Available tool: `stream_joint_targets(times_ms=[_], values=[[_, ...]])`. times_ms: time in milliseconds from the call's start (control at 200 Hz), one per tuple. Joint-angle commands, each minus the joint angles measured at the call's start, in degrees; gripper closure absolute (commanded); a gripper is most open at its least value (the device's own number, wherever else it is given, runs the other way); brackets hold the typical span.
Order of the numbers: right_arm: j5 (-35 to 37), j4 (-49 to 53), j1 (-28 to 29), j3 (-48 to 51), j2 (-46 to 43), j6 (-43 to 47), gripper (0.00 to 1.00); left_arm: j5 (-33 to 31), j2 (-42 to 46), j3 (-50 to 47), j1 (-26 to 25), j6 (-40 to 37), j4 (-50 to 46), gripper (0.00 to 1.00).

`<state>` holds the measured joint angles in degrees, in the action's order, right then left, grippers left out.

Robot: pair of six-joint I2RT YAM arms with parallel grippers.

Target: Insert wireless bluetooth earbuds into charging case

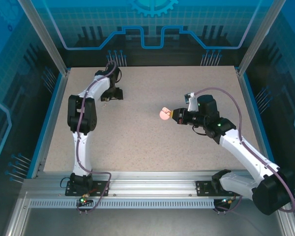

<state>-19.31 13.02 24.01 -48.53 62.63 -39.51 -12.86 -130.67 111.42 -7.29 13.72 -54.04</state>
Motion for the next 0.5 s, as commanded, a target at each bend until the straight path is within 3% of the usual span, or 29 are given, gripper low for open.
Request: stream_joint_targets(times_ms=[0, 335, 495], values=[[-1.3, 2.8, 0.4, -1.5, -2.1, 2.1, 1.00, -1.4, -1.0, 3.3, 1.3, -0.5, -7.5, 0.29], [-1.0, 3.8, 0.4, -3.2, -2.9, 2.8, 1.00, 0.6, -1.9, 2.8, 4.6, -1.5, -8.3, 0.35], [-1.0, 4.0, 0.4, -3.7, -2.7, 2.8, 1.00, 2.6, -3.0, 3.6, 5.5, -1.7, -8.4, 0.45]])
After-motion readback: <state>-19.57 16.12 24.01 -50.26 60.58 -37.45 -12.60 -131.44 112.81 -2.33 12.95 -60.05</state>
